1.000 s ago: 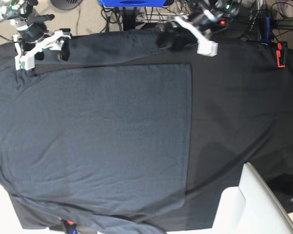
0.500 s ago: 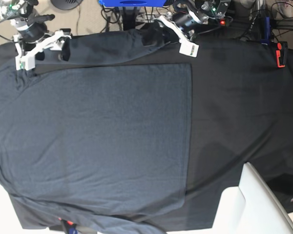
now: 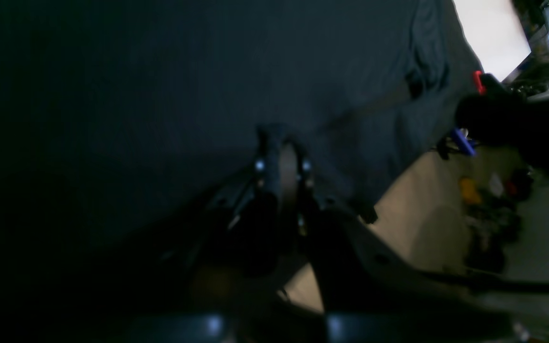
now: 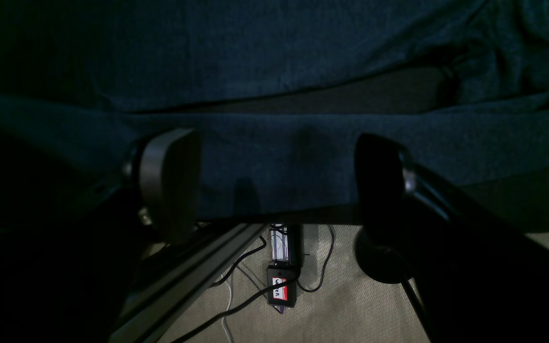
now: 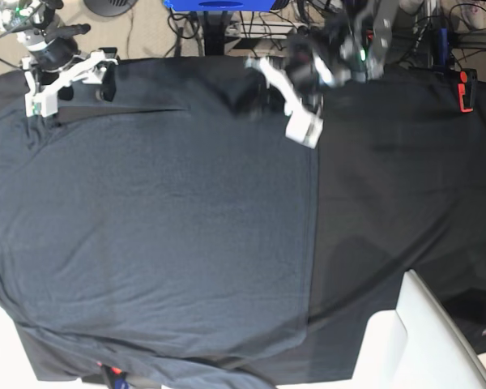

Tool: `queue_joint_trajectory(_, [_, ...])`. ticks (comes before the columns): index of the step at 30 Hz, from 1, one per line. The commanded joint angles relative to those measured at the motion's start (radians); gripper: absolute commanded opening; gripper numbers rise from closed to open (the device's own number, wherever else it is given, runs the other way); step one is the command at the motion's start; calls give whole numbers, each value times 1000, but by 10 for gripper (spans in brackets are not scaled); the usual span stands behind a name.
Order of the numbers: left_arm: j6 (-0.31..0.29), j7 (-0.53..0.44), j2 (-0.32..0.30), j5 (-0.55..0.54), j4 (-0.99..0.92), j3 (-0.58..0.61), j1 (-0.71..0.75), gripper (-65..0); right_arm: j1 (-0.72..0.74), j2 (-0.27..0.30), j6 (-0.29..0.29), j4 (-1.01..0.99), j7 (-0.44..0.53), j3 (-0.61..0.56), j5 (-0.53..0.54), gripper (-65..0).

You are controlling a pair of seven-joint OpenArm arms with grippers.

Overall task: Fold the T-shirt properly
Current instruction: 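Lift the grasped fabric with the left gripper and drag it across the shirt body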

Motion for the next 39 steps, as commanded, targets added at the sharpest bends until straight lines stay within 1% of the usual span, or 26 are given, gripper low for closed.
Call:
queue_joint_trajectory(1, [19,5,8,-13,28,1,-18,-650,-4,6,7,14,19,4,9,-176])
queue_joint_trajectory(3, [56,42,11,-13,42,13,-58,-650,-4,6,7,14,19,4,9,-176])
queue_joint_trajectory(4, [59,56,13,-13,49,15,-73,-650,-4,6,7,15,20,6,9,-176])
queue_joint_trajectory(7, [60,91,36,-13,62,12,-110,-650,-4,6,7,15,20,6,12,-176])
queue_joint_trajectory(10, [62,130,44,-13,80,12,-142,-650,-4,6,7,15,20,7,12,-176])
queue_joint_trajectory(16, [62,211,100,-13,117,12,-196,-650,-4,6,0,14,20,7,12,-176])
queue_joint_trajectory(23, [63,216,160,-9,105,13,-272,-650,7,0,0,12,20,70,15,-176])
queue_joint_trajectory(25, [85,216,168,-10,94,13,-299,-650,7,0,0,12,20,76,15,-176])
queue_joint_trajectory(28, [138,216,169,-12,55,15,-348,-650,7,-2,0,12,20,85,15,-176])
queue_joint_trajectory(30, [158,216,169,-12,22,15,-384,-650,7,-2,0,12,20,85,15,-176])
queue_joint_trajectory(35, [158,216,171,-12,-69,15,-467,-650,8,-2,0,12,20,85,15,-176])
queue_joint_trajectory(39, [158,216,189,-12,-135,13,-523,-650,10,-11,-1,12,20,85,17,-176])
